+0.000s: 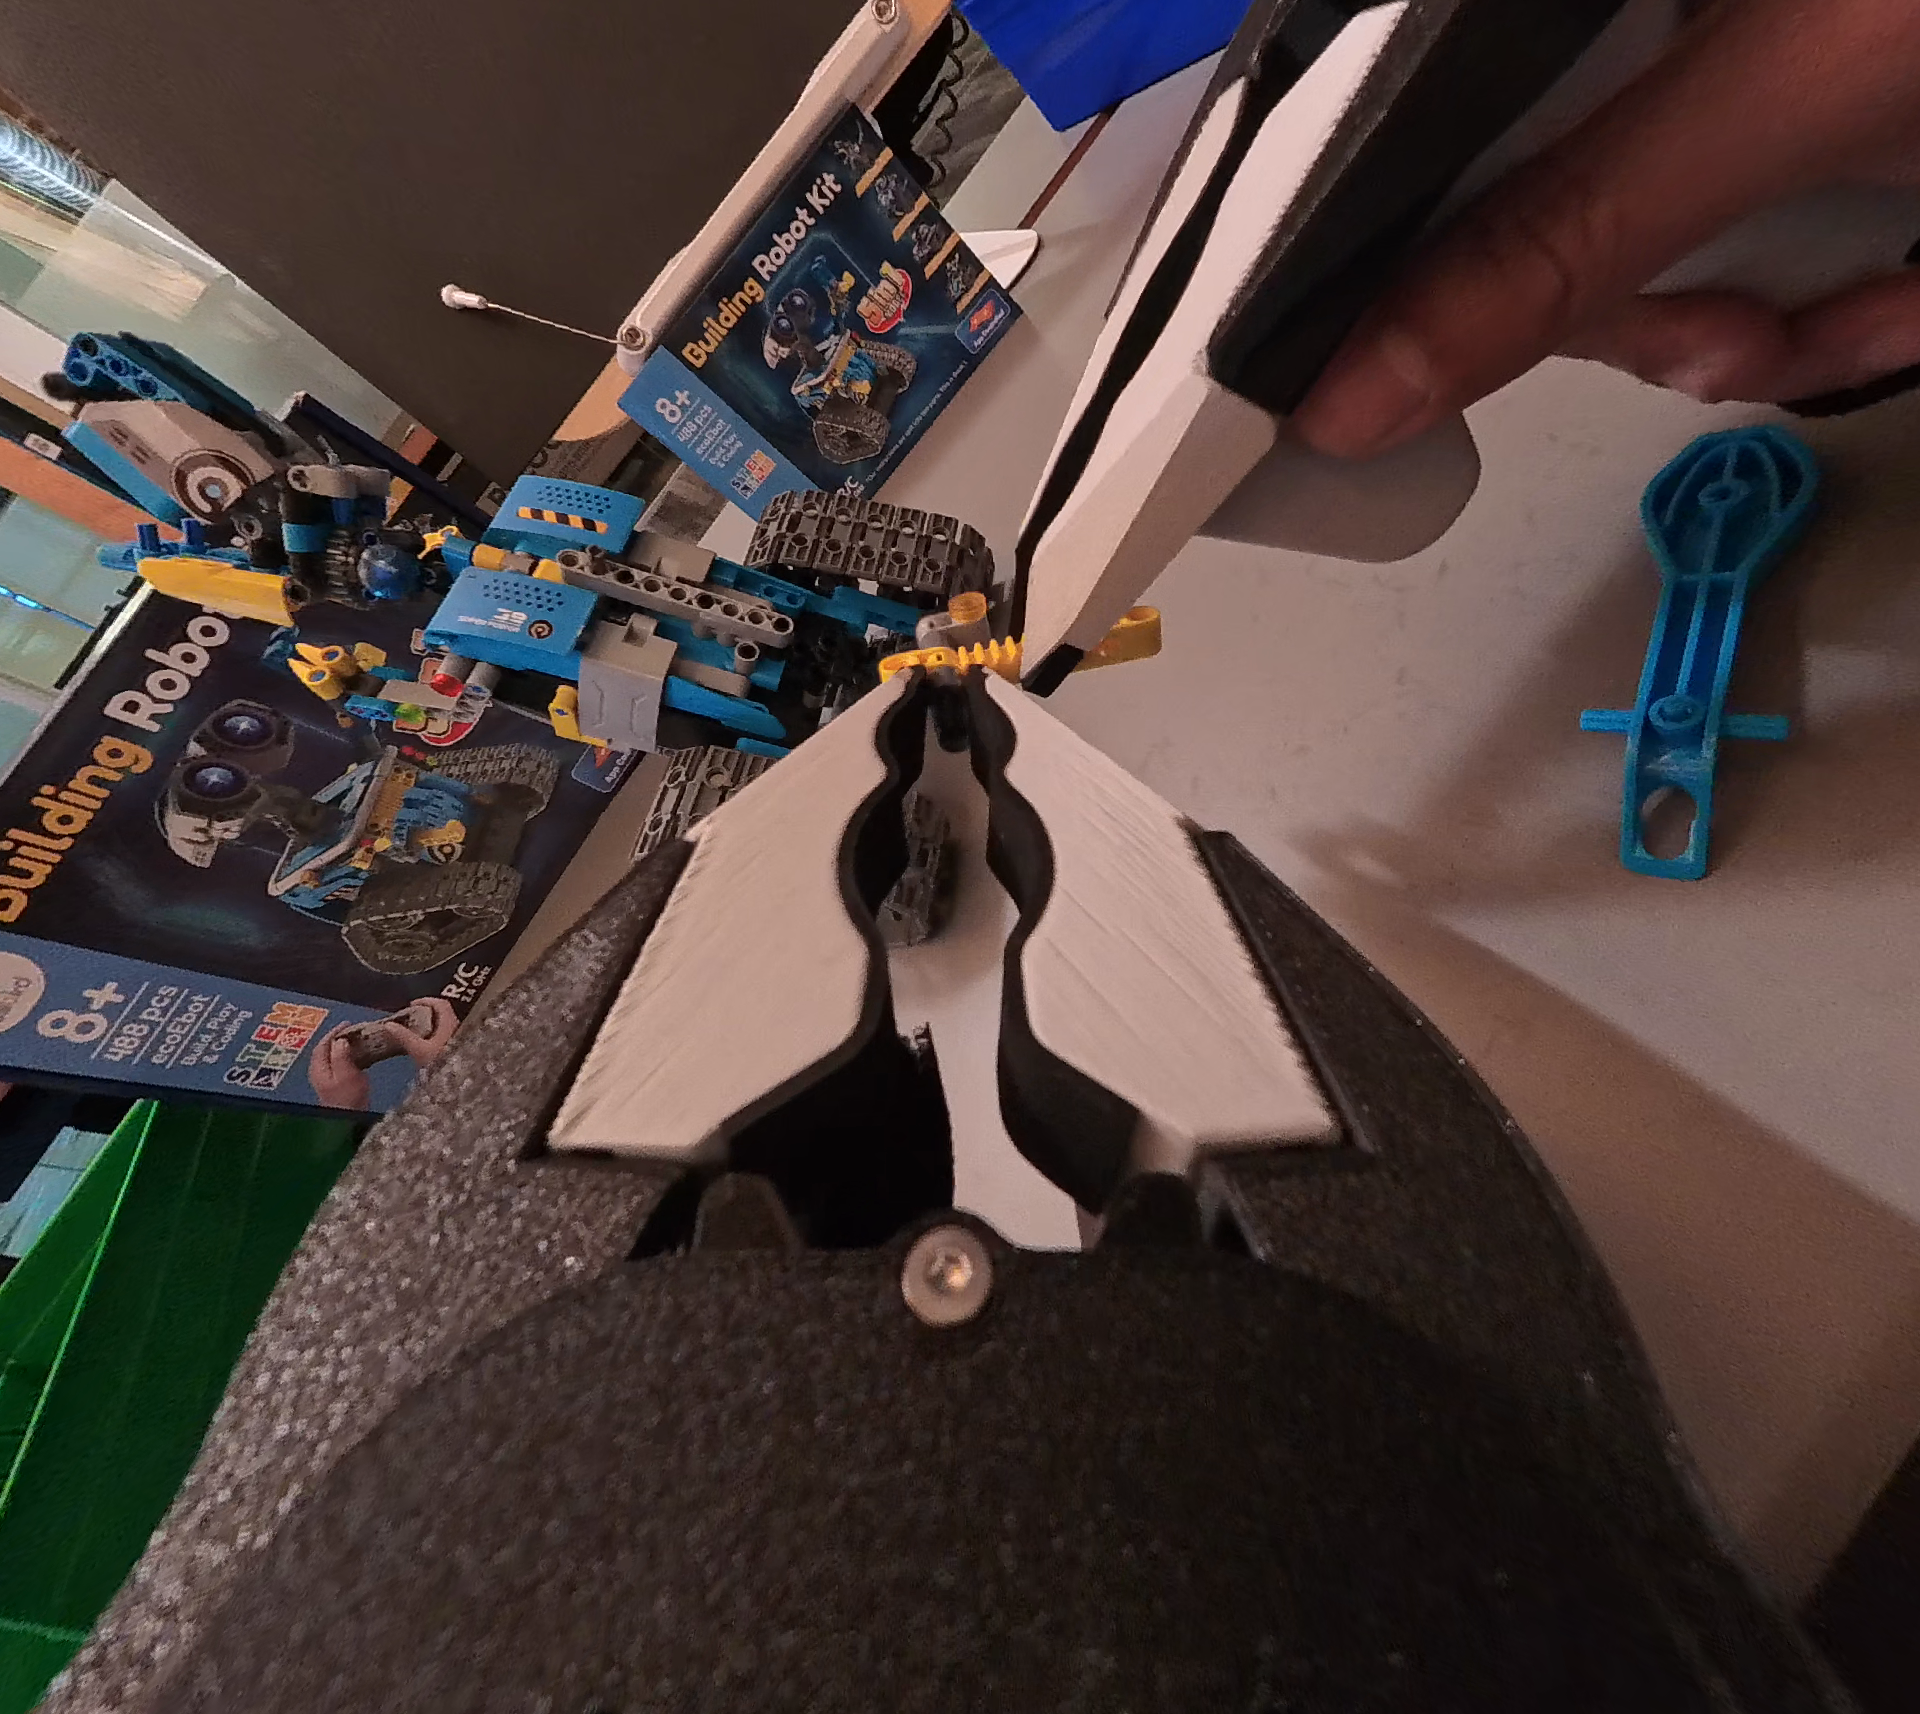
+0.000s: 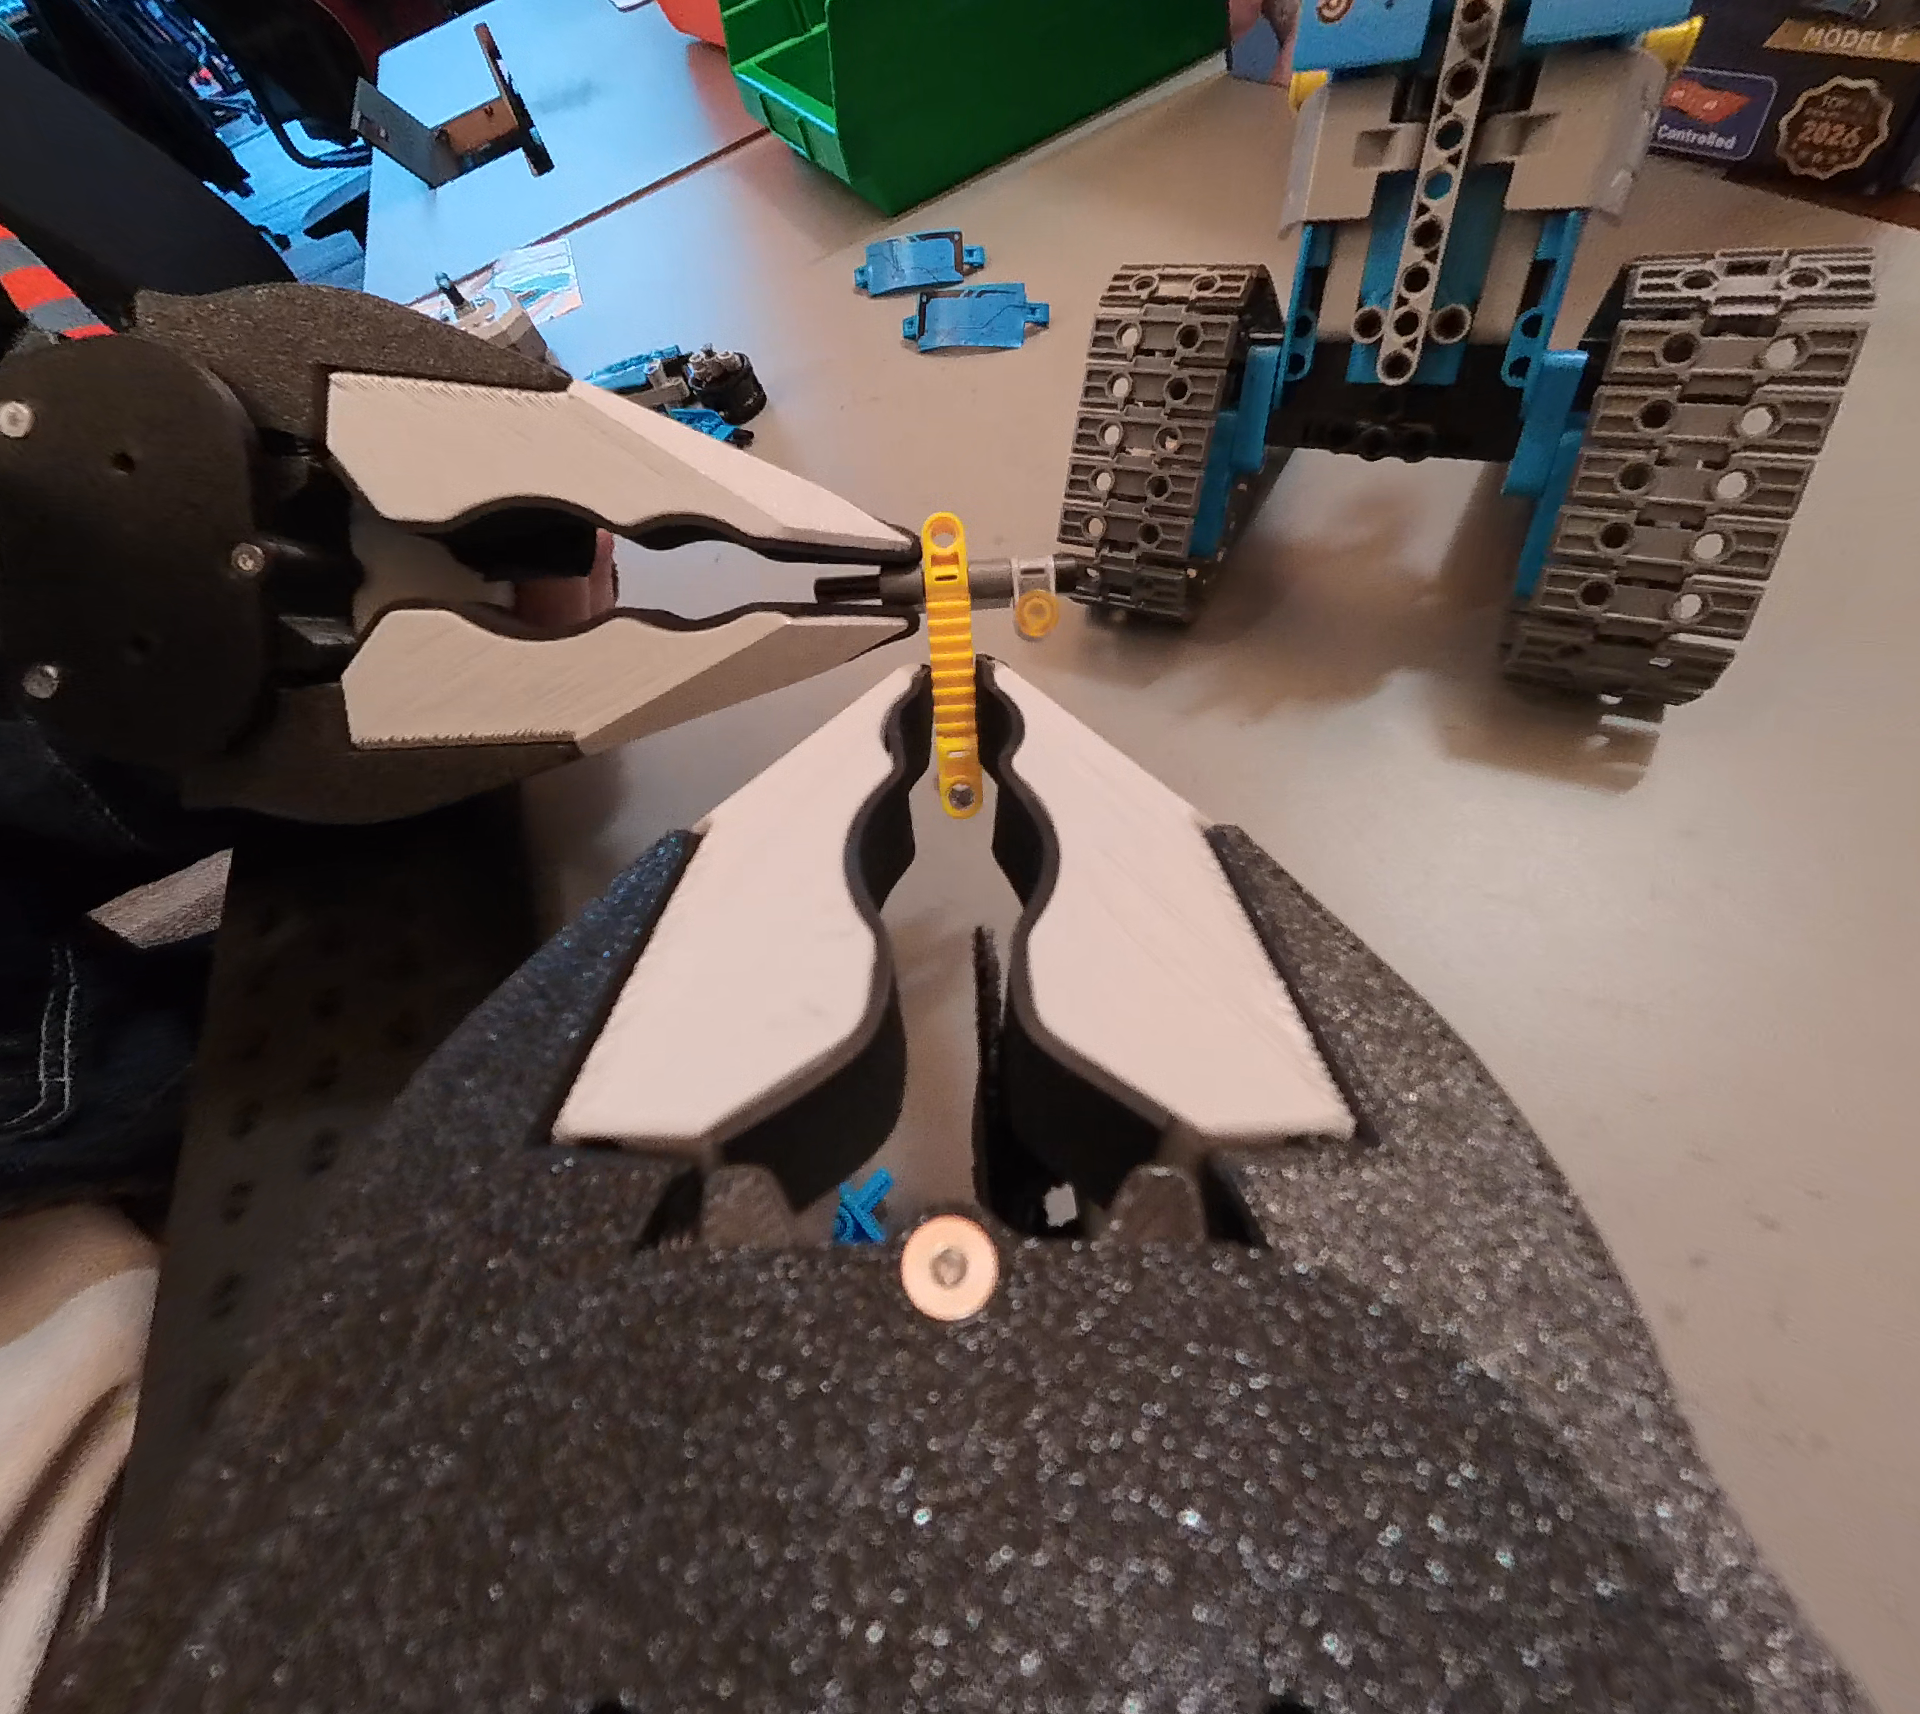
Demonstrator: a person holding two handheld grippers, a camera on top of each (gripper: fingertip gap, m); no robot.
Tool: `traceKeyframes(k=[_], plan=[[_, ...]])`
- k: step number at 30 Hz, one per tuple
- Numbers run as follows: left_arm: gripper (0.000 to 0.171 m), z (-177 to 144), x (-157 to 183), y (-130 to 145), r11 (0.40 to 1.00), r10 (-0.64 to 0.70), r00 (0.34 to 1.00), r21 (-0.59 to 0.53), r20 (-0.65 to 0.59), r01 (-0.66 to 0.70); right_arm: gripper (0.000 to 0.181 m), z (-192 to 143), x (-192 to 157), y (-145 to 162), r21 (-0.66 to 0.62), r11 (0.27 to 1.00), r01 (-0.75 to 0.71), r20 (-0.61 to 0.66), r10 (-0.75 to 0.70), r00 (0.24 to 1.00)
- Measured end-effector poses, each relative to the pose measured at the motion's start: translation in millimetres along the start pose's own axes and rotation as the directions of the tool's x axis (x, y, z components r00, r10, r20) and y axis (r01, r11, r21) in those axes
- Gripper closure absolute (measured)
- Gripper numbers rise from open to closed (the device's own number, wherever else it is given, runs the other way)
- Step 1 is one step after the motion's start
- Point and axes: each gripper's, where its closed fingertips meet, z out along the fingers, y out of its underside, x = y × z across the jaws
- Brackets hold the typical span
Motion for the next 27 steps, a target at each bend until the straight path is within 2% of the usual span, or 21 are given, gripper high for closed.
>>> traceKeyframes(k=[8,11,22,27], plan=[[0.165,2.0,3.9,3.8,1.0,-0.016,1.0,-0.012,-0.026,0.016,0.175,-1.8,0.4,2.1,-0.01,1.0,0.012,0.006,-0.012,1.0],[0.165,0.2,3.9,2.7,1.0,-0.002,1.0,-0.017,-0.023,0.001,0.175,-0.7,1.2,2.7,-0.01,0.998,-0.055,0.024,0.055,0.998],[0.165,0.5,1.8,1.6,1.0,0.012,1.0,-0.029,0.006,-0.012,0.175,-0.9,4.9,-1.7,-0.002,1.0,0.029,-0.069,-0.03,0.997],[0.168,-0.7,2.0,-0.9,0.999,0.028,0.999,-0.023,0.017,-0.027,0.175,-4.6,12.4,-5.6,0.019,1.0,0.008,-0.089,-0.006,0.996]])
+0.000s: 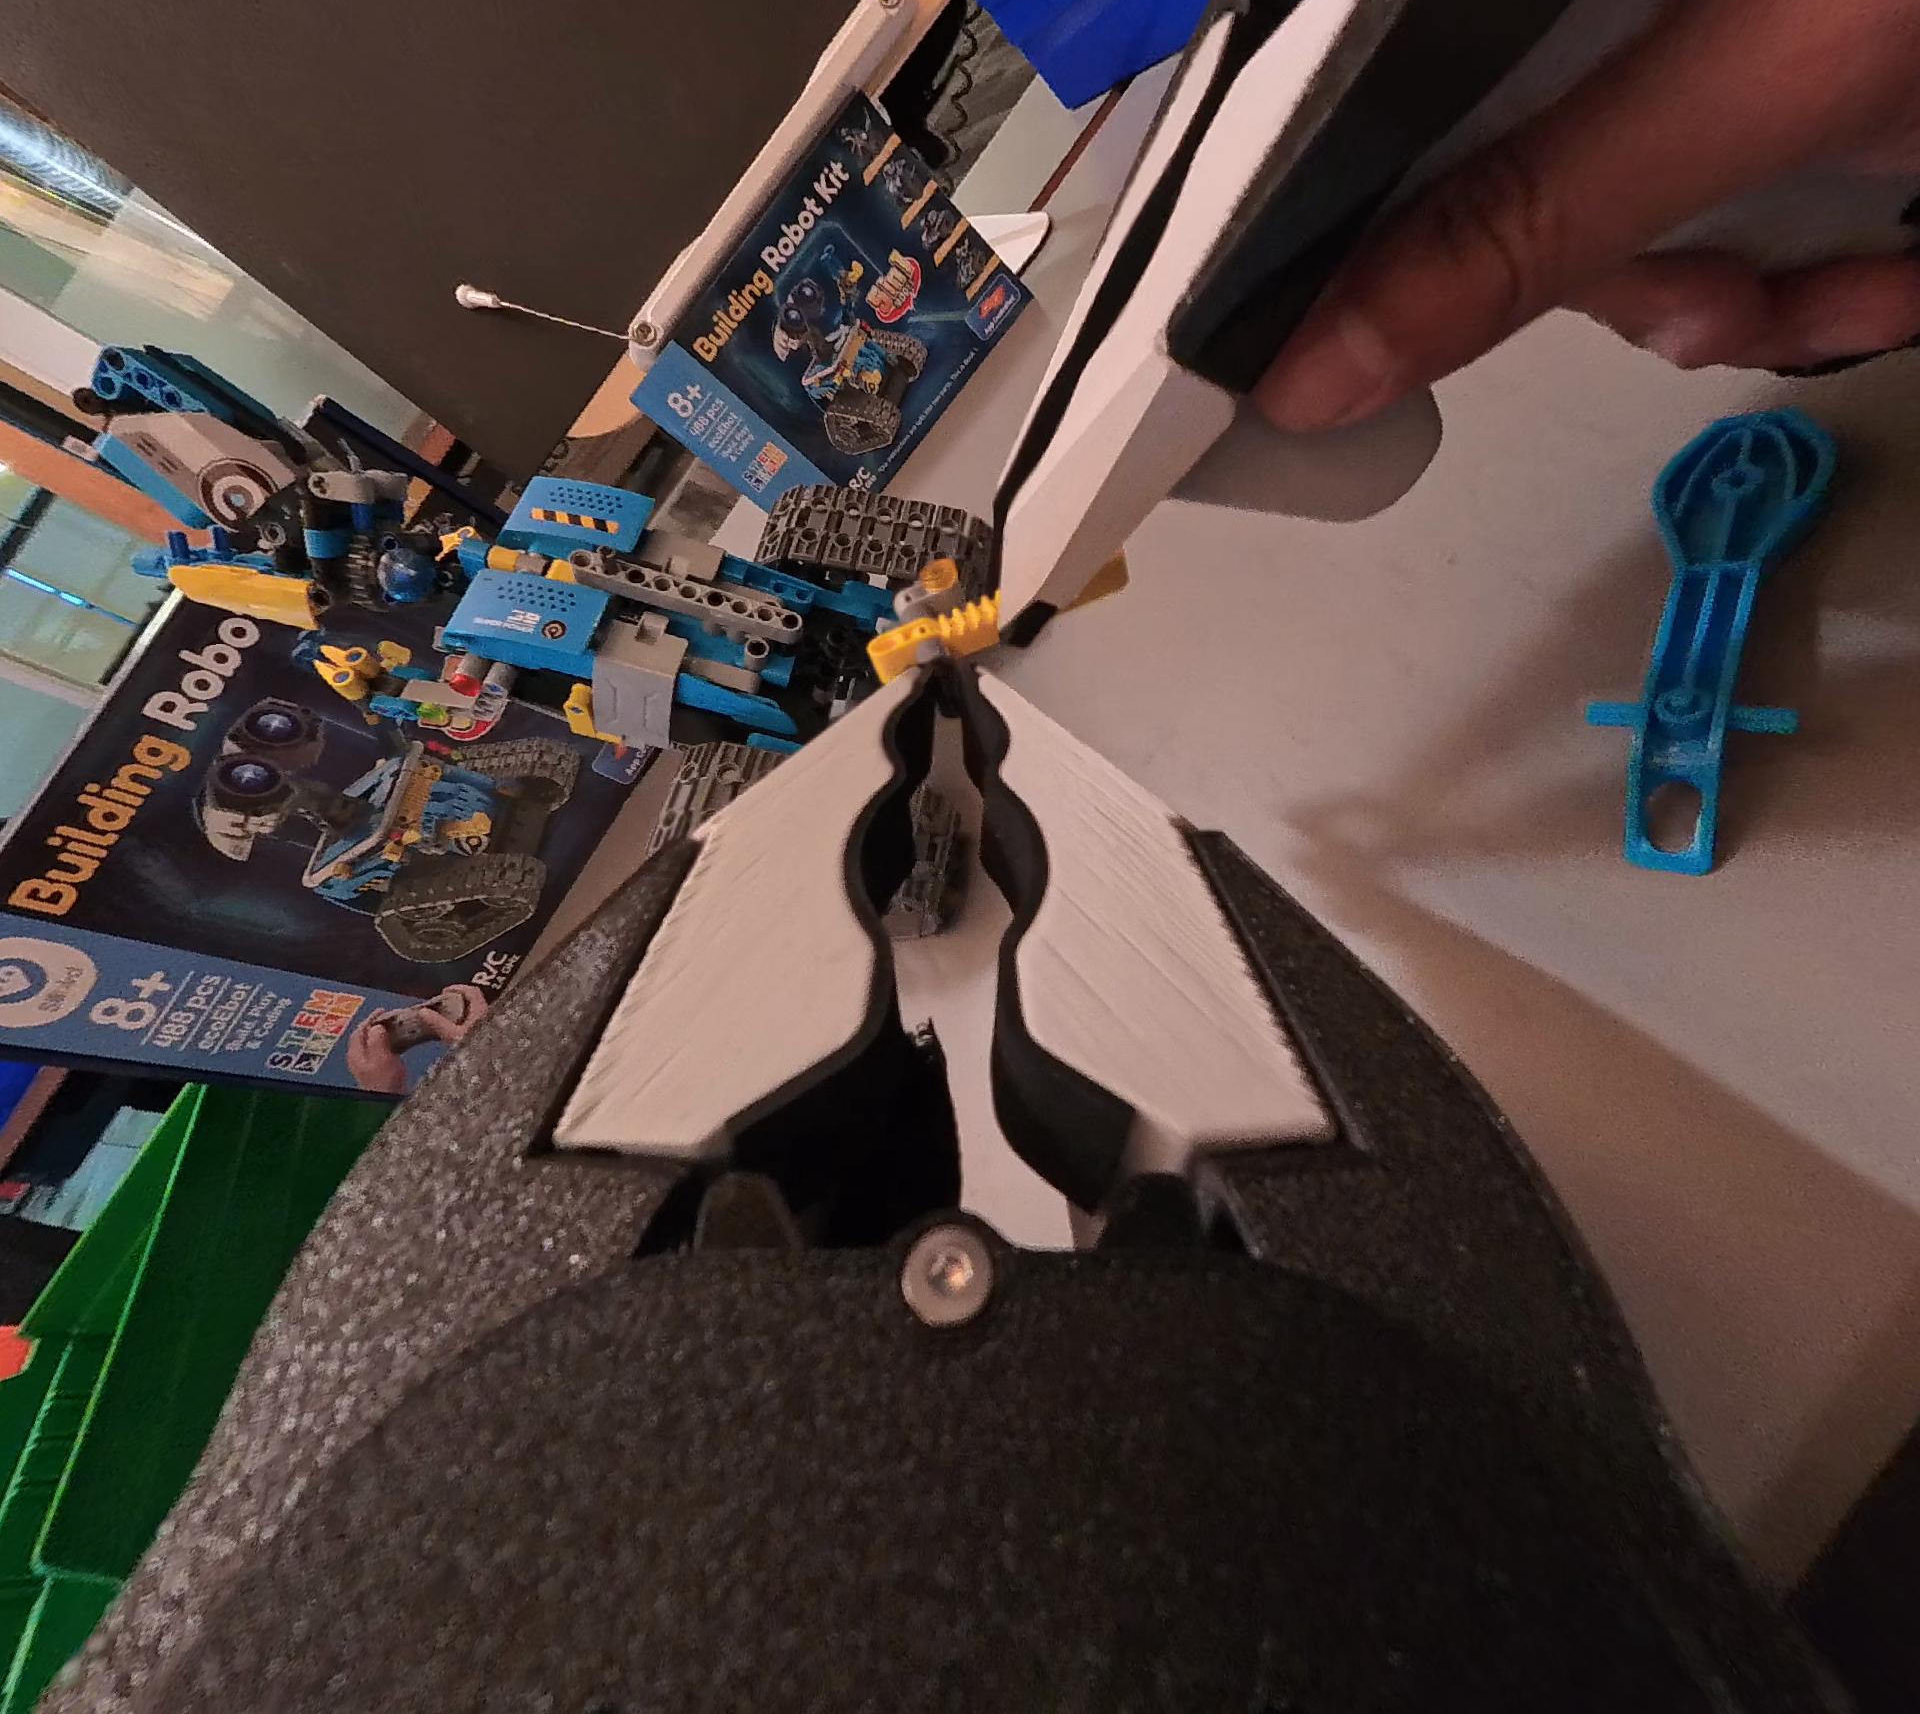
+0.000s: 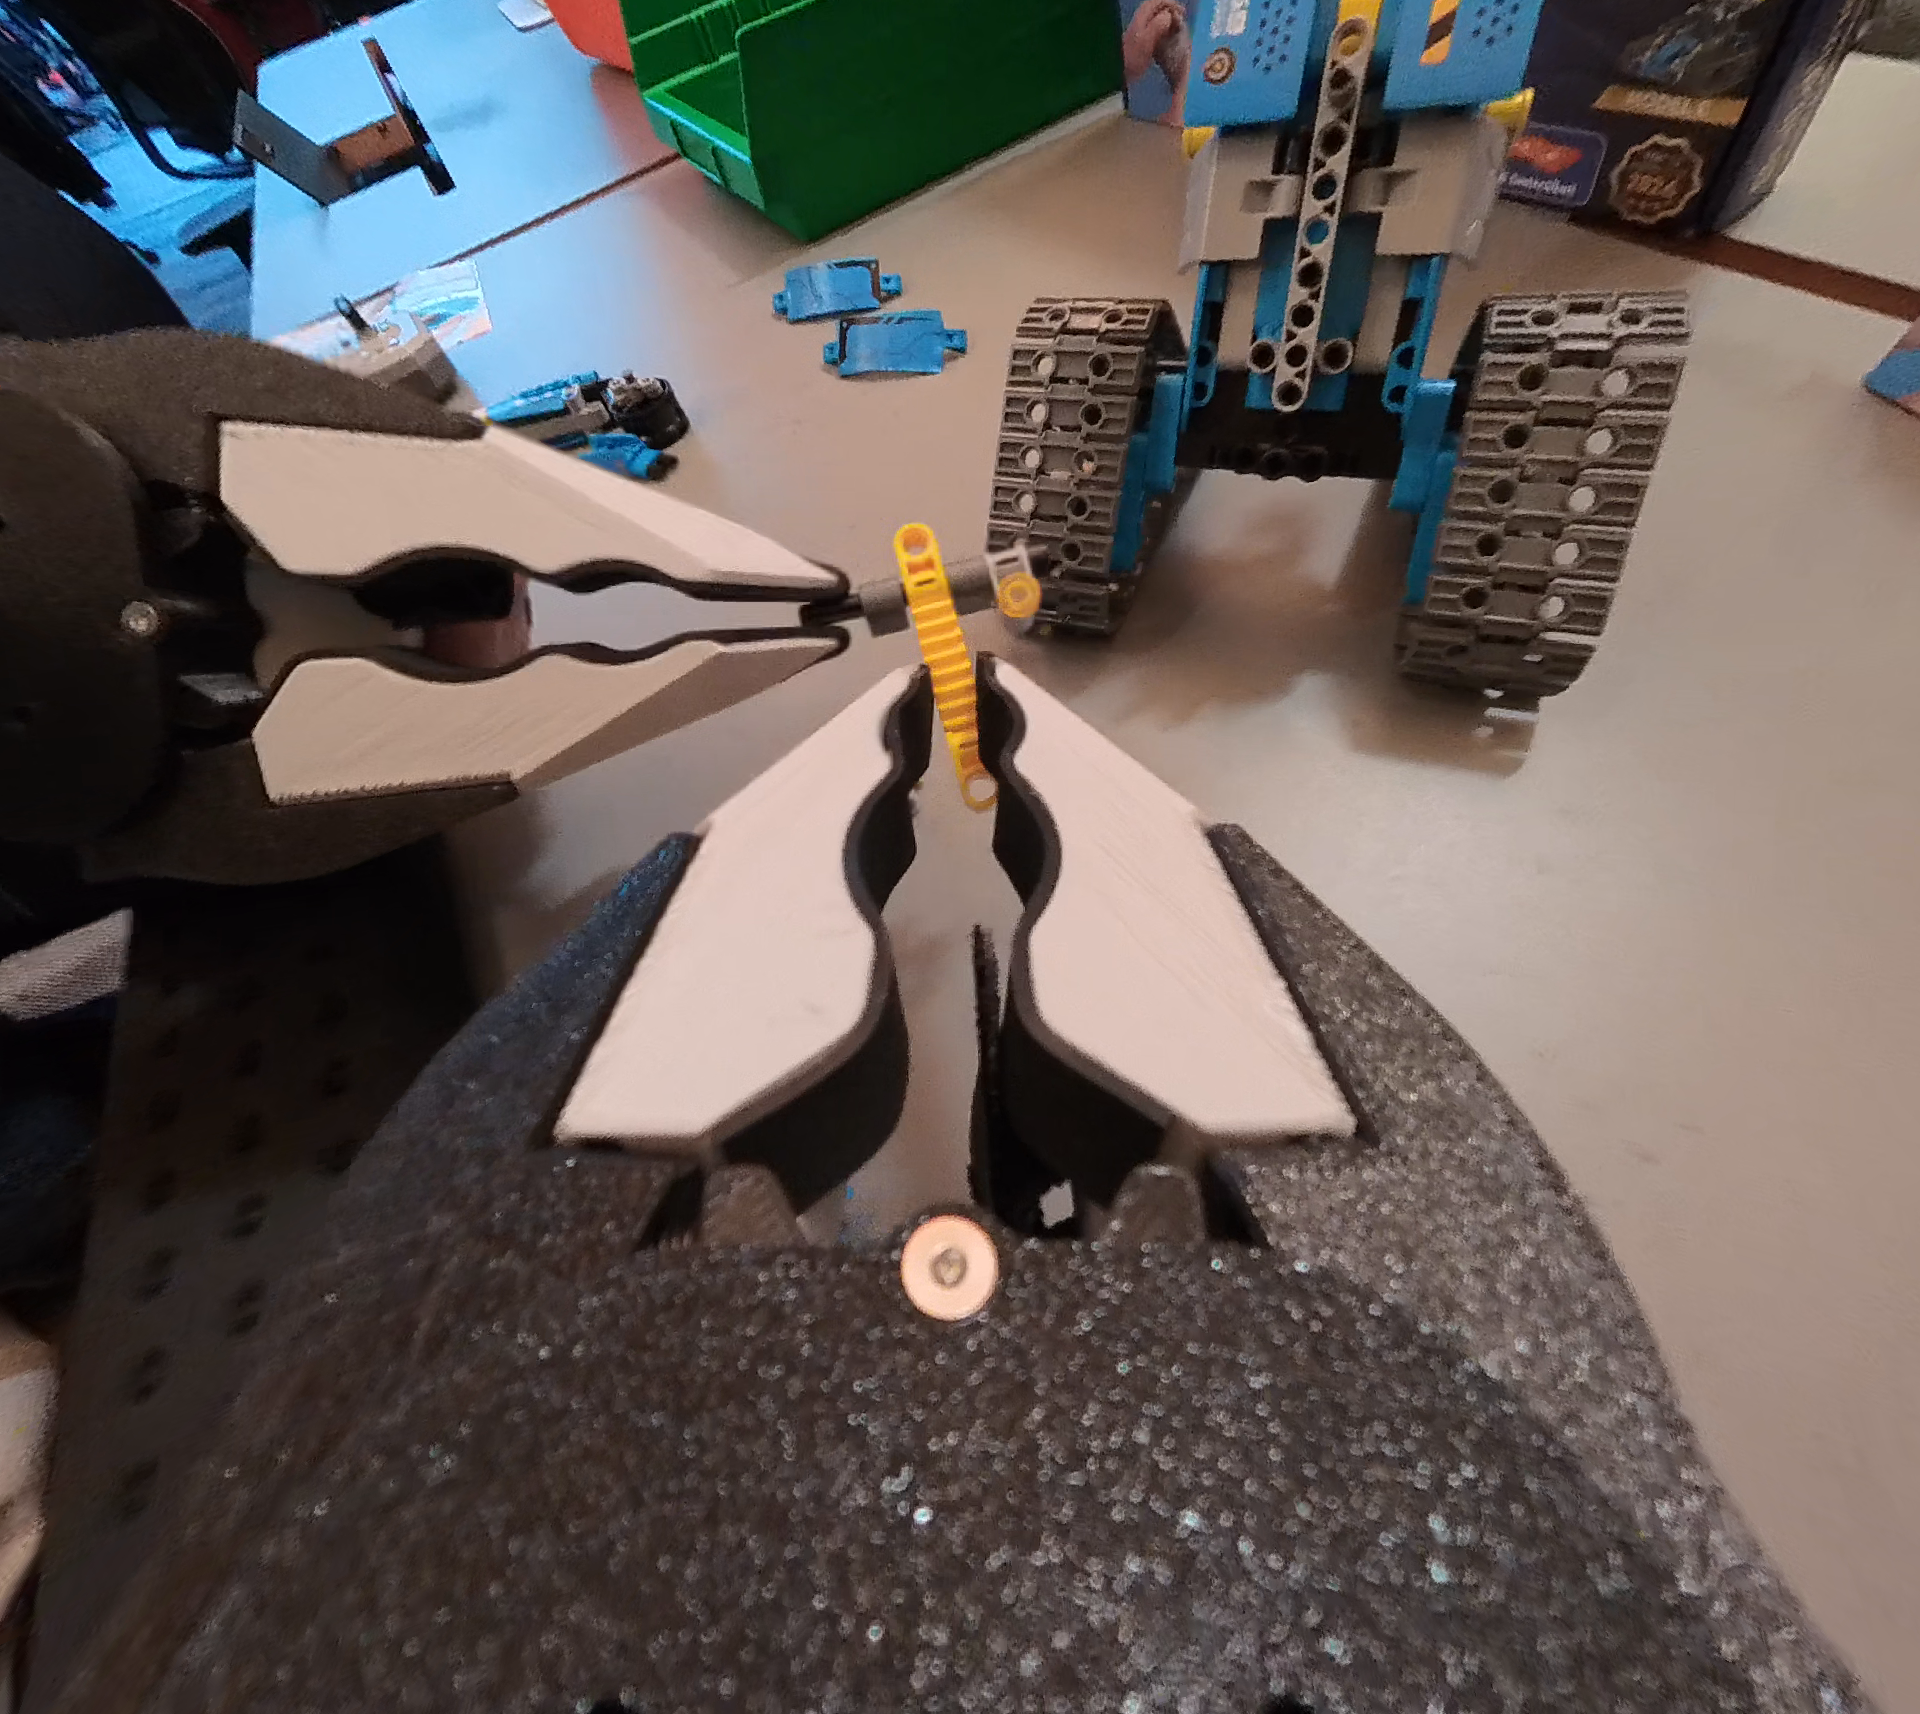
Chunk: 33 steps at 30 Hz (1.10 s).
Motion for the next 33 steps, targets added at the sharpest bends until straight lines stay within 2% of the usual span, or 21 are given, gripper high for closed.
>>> traceKeyframes(k=[4,9,11,13,18,21,23,29,33], plan=[[0.168,0.1,0.6,0.2,1.0,-0.013,1.0,0.007,-0.008,0.013,0.175,-1.9,-1.4,0.8,-0.012,0.997,0.072,-0.029,-0.072,0.997],[0.168,6.0,7.0,8.4,0.999,-0.045,0.998,-0.012,-0.041,0.044,0.175,-1.0,0.8,8.2,-0.03,0.999,-0.025,0.036,0.026,0.999],[0.153,10.1,10.1,16.0,0.995,-0.088,0.994,-0.057,-0.07,0.084,0.175,-0.8,-0.7,6.1,-0.024,1.0,-0.009,0.032,0.01,0.999],[0.149,12.5,10.3,21.0,0.988,-0.139,0.986,-0.085,-0.09,0.131,0.175,0.2,-2.8,6.3,-0.026,1.0,-0.013,0.037,0.014,0.999],[0.16,12.5,6.1,21.0,0.973,-0.222,0.97,-0.089,-0.1,0.213,0.175,6.2,-4.8,12.4,-0.061,0.998,0.017,0.023,-0.016,1.0],[0.165,13.9,7.5,22.2,0.93,-0.364,0.92,-0.112,-0.145,0.35,0.175,8.4,-4.3,13.2,-0.066,0.998,0.011,0.021,-0.01,1.0],[0.165,14.7,7.2,22.5,0.911,-0.41,0.898,-0.118,-0.163,0.394,0.175,9.4,-4.5,14.6,-0.072,0.997,0.025,0.018,-0.023,1.0],[0.165,18.7,9.3,27.4,0.941,-0.328,0.934,-0.132,-0.143,0.311,0.175,13.3,-4.6,20.4,-0.094,0.995,0.03,0.03,-0.027,0.999],[0.166,15.8,3.4,24.8,0.956,-0.283,0.952,-0.114,-0.118,0.27,0.174,14.9,-6.6,14.6,-0.048,0.999,-0.006,0.041,0.008,0.999]])
